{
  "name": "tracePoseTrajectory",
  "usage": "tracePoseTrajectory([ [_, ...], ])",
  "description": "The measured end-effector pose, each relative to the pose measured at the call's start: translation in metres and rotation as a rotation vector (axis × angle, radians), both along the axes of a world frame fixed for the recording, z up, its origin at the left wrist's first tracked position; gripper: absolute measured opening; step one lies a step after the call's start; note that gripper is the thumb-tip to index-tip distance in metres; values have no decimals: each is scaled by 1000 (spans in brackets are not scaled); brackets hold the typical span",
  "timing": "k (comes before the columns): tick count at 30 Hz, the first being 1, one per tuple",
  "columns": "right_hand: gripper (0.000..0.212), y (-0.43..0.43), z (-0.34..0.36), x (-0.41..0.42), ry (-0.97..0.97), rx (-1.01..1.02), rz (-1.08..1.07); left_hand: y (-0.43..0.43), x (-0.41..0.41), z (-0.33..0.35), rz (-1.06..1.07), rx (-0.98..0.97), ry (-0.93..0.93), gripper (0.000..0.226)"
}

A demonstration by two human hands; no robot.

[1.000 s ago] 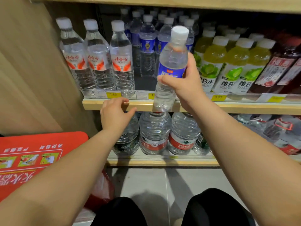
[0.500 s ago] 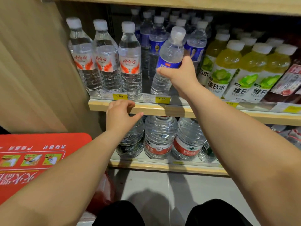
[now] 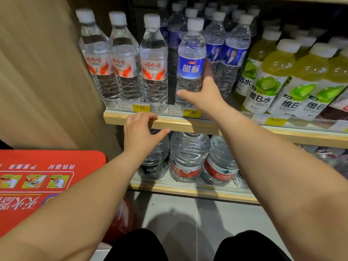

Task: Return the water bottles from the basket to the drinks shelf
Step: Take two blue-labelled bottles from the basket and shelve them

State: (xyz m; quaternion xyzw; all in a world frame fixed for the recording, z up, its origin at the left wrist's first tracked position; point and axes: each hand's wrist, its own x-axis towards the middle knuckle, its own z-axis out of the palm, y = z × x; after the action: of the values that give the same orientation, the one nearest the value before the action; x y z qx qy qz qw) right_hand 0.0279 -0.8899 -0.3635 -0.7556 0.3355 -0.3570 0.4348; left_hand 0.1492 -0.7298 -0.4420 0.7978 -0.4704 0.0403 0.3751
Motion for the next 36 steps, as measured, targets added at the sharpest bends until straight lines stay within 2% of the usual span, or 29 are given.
tracePoseTrajectory([
  [2,107,8,-8,-5,149,-131,-60,0,-1,-1,0,-5,0,56],
  [5,97,14,-13,-3,214,-251,-92,1,0,-1,-6,-6,4,57],
  [9,98,17,-12,9,243,-295,-90,2,2,1,-5,-9,13,55],
  [14,103,16,-15,9,211,-273,-88,1,1,-3,-16,-12,-2,53],
  [20,79,20,-7,1,268,-143,-78,5,-6,17,-35,79,93,49],
  [23,88,36,17,-19,317,-11,-34,15,-15,52,-62,125,195,42],
  [25,86,50,41,-34,365,93,-17,26,-25,83,-99,175,255,40],
  [28,68,80,87,-66,454,205,-40,43,-44,139,-163,241,376,28],
  [30,52,109,122,-93,429,212,-75,54,-57,181,-215,260,472,27],
  [32,47,141,155,-122,394,232,-142,67,-71,222,-290,277,536,28],
  [36,41,199,217,-183,381,352,-312,91,-111,292,-462,343,549,28],
])
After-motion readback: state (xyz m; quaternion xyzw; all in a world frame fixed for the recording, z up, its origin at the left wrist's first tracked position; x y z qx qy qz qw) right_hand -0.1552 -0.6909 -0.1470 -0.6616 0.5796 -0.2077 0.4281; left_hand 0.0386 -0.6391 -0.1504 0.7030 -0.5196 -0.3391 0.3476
